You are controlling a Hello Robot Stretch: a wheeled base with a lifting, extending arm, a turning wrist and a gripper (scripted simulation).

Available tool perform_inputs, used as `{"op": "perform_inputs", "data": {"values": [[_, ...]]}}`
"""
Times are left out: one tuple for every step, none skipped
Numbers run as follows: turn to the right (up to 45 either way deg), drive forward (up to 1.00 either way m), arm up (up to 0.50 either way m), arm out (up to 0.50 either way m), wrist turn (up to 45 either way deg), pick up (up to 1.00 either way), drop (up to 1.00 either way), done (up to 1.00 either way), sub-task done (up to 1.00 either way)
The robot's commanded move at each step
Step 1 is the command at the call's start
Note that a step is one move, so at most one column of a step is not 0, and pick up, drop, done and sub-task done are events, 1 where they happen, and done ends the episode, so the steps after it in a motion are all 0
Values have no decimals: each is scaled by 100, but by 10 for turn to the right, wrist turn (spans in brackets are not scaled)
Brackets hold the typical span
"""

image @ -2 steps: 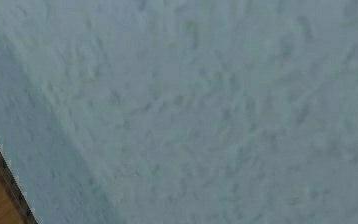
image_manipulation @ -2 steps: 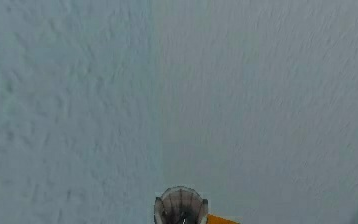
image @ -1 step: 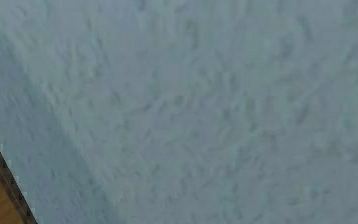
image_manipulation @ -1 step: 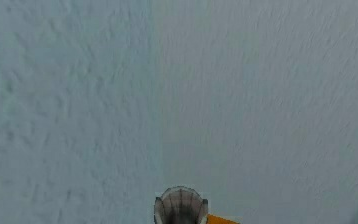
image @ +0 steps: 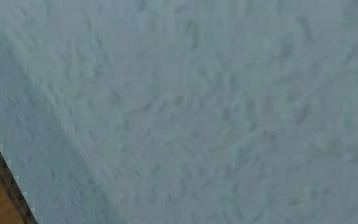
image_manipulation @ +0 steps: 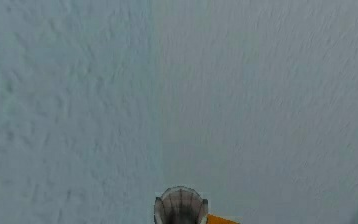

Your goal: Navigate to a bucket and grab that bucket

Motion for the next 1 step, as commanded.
{"op": "perform_inputs", "data": {"values": [[0, 0, 10, 0, 0, 0, 0, 0, 0]]}}
